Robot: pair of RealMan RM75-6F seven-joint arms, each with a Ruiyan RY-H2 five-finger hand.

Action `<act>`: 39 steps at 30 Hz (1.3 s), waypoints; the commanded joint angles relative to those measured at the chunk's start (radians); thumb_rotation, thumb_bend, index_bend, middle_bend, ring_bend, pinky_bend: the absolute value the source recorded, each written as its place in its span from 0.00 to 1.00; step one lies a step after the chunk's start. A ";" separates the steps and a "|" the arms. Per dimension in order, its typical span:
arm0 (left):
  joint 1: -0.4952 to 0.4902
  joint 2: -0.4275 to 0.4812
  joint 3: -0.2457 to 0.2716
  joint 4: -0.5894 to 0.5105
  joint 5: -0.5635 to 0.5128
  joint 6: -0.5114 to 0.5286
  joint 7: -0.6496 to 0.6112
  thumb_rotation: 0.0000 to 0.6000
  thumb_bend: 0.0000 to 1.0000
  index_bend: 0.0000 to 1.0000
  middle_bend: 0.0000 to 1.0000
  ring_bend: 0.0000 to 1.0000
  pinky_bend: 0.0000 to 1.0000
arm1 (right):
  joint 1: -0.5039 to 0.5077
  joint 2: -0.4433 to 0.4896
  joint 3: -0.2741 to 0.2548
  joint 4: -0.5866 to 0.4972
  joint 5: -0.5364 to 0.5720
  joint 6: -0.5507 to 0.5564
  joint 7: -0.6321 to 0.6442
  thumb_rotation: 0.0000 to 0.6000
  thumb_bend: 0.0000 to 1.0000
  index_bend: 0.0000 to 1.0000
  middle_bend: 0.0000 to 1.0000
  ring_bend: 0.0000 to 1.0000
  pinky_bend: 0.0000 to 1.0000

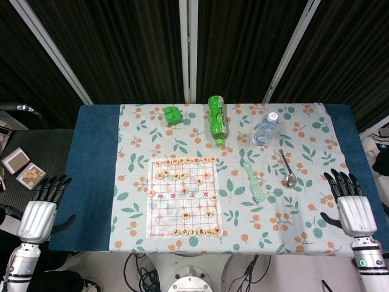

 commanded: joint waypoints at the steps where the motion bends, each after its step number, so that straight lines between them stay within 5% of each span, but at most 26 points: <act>1: 0.000 0.004 0.001 -0.006 -0.006 -0.005 0.005 1.00 0.20 0.04 0.02 0.00 0.00 | -0.001 -0.001 0.000 0.000 -0.001 -0.002 0.004 1.00 0.03 0.00 0.00 0.00 0.00; 15: -0.042 0.006 0.049 -0.062 0.065 -0.078 -0.047 1.00 0.20 0.05 0.03 0.00 0.00 | -0.008 -0.002 0.012 0.027 -0.025 0.040 0.051 1.00 0.03 0.00 0.00 0.00 0.00; 26: -0.186 -0.144 0.094 -0.093 0.167 -0.287 -0.104 1.00 0.20 0.15 0.05 0.00 0.00 | -0.019 0.037 0.038 -0.006 -0.029 0.090 0.062 1.00 0.03 0.00 0.00 0.00 0.00; 39: -0.269 -0.323 0.086 -0.014 0.157 -0.381 -0.069 1.00 0.21 0.28 0.08 0.00 0.00 | -0.055 0.068 0.041 0.001 -0.031 0.142 0.106 1.00 0.04 0.00 0.00 0.00 0.00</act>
